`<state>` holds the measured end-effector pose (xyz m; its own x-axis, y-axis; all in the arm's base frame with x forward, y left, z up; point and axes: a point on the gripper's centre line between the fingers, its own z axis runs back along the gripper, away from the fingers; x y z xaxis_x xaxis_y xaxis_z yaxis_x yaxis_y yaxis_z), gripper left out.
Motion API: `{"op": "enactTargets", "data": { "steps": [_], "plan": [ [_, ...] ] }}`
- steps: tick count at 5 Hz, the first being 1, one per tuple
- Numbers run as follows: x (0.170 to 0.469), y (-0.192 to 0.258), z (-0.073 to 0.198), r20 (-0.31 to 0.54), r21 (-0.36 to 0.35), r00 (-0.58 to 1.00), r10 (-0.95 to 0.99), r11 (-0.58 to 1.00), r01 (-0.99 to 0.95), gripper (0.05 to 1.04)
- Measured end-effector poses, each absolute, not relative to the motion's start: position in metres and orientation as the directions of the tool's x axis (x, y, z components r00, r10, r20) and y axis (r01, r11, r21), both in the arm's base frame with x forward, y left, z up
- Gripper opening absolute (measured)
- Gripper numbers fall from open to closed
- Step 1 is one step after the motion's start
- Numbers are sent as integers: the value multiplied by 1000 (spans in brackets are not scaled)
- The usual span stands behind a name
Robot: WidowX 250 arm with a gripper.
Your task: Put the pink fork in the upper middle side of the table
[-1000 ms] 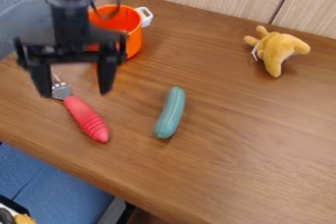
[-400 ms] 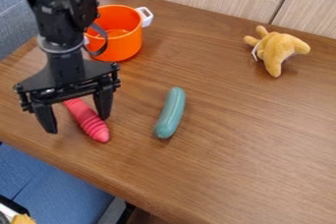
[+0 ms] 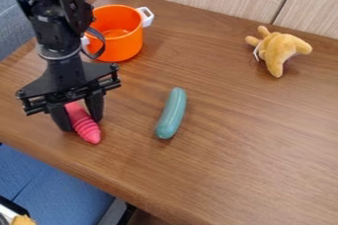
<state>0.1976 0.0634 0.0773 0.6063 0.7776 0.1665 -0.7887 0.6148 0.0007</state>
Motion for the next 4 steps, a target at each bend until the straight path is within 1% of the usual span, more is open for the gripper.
{"op": "enactTargets", "data": {
  "steps": [1,2,3,4],
  "plan": [
    [196,63,78,169,17,611,773,618,-786,413],
    [195,63,86,192,23,615,765,623,-782,413],
    [199,64,115,294,1,589,753,616,-788,413],
    [205,59,149,371,-10,579,726,626,-780,413]
  ]
}}
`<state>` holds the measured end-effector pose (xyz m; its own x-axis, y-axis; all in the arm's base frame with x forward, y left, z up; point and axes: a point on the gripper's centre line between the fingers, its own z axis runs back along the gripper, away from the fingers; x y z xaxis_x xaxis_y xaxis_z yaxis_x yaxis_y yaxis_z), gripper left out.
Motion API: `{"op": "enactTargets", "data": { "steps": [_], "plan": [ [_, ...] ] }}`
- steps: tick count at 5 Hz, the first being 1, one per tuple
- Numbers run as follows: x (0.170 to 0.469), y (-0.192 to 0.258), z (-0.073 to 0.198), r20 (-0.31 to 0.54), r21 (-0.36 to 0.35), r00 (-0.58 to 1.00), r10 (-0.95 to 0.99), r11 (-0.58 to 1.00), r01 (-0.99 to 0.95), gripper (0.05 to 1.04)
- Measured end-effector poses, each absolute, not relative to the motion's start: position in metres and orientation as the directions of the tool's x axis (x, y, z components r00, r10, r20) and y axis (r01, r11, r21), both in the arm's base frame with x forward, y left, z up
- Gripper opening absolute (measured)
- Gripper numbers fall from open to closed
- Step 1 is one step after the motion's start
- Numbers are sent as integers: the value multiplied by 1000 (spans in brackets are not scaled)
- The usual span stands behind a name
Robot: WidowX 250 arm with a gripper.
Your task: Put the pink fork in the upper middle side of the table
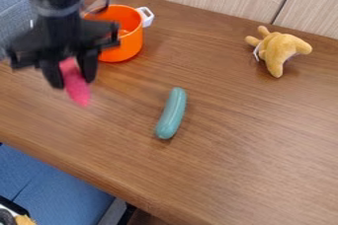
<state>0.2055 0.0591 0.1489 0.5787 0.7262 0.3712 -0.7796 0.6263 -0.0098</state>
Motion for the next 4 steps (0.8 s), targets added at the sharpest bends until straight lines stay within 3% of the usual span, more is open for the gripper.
{"op": "enactTargets", "data": {
  "steps": [1,3,4],
  "plan": [
    [224,34,165,342,-51,639,689,693,-719,413],
    [284,-8,164,210,-34,830,516,853,-521,413],
    [308,-19,155,178,-62,885,431,902,-427,413]
  ]
}}
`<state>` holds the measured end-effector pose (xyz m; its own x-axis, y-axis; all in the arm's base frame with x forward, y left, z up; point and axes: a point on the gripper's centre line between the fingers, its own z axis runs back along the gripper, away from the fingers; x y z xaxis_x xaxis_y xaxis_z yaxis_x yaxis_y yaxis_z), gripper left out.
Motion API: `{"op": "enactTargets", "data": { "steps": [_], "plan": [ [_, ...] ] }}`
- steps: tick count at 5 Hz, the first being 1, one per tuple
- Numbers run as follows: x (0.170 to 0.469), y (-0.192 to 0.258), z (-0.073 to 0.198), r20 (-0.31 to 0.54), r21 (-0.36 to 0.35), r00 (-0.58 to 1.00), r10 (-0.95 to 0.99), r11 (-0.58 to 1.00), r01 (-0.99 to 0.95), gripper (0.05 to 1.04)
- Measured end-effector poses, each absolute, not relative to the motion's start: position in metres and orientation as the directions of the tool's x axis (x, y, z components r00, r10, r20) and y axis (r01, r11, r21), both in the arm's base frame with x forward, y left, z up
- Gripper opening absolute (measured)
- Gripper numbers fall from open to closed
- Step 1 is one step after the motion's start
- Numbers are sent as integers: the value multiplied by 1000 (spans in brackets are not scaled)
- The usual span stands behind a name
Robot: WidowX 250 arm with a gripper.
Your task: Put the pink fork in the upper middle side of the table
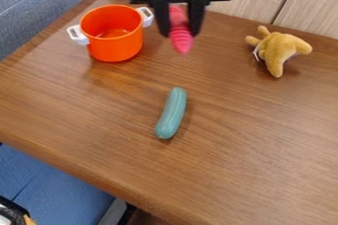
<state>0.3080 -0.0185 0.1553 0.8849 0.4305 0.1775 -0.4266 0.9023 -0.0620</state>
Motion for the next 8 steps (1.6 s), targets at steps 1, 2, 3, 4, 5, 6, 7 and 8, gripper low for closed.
{"op": "enactTargets", "data": {
  "steps": [1,2,3,4,5,6,7,8],
  "plan": [
    [326,-14,139,161,-141,898,410,910,-390,413],
    [353,-17,117,158,-173,922,354,929,-327,413],
    [370,-13,100,167,-137,930,329,941,-308,413],
    [379,-16,81,146,-115,941,304,950,-289,413],
    [382,-19,79,141,-127,956,255,963,-238,462],
    [382,-15,77,148,-115,953,265,961,-250,767],
    [378,-15,81,149,-118,952,268,961,-252,999],
    [376,-13,89,126,-107,954,270,960,-258,1005]
  ]
}}
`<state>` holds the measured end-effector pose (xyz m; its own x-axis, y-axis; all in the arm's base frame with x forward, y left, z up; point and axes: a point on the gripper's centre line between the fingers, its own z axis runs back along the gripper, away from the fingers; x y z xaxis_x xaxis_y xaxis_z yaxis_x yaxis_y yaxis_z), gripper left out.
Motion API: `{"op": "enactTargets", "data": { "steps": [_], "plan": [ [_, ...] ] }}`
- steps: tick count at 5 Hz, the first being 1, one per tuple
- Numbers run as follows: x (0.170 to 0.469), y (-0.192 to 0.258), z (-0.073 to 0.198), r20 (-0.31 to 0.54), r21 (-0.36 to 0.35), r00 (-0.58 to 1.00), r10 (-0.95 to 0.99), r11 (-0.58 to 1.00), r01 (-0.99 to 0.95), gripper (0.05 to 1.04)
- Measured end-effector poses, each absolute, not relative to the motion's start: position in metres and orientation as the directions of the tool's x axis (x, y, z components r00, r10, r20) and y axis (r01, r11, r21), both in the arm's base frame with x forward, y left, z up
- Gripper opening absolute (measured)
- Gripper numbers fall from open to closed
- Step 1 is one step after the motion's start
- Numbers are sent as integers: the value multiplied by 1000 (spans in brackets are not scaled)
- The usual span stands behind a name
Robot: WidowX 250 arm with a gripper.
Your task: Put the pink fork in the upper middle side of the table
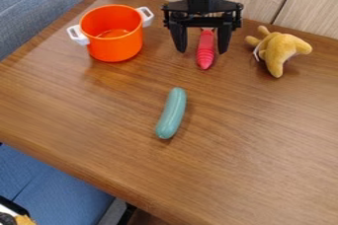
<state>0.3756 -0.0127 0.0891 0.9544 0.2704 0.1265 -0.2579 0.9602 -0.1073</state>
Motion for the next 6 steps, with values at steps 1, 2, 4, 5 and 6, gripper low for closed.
{"op": "enactTargets", "data": {
  "steps": [1,2,4,5,6],
  "plan": [
    [372,-10,124,193,-113,944,268,962,-250,1000],
    [365,-4,139,202,-101,934,294,955,-279,1000],
    [365,-4,139,201,-104,932,300,953,-285,1000],
    [365,-3,139,202,-104,932,300,953,-285,1000],
    [365,-3,139,202,-104,932,300,953,-285,1000]
  ]
}}
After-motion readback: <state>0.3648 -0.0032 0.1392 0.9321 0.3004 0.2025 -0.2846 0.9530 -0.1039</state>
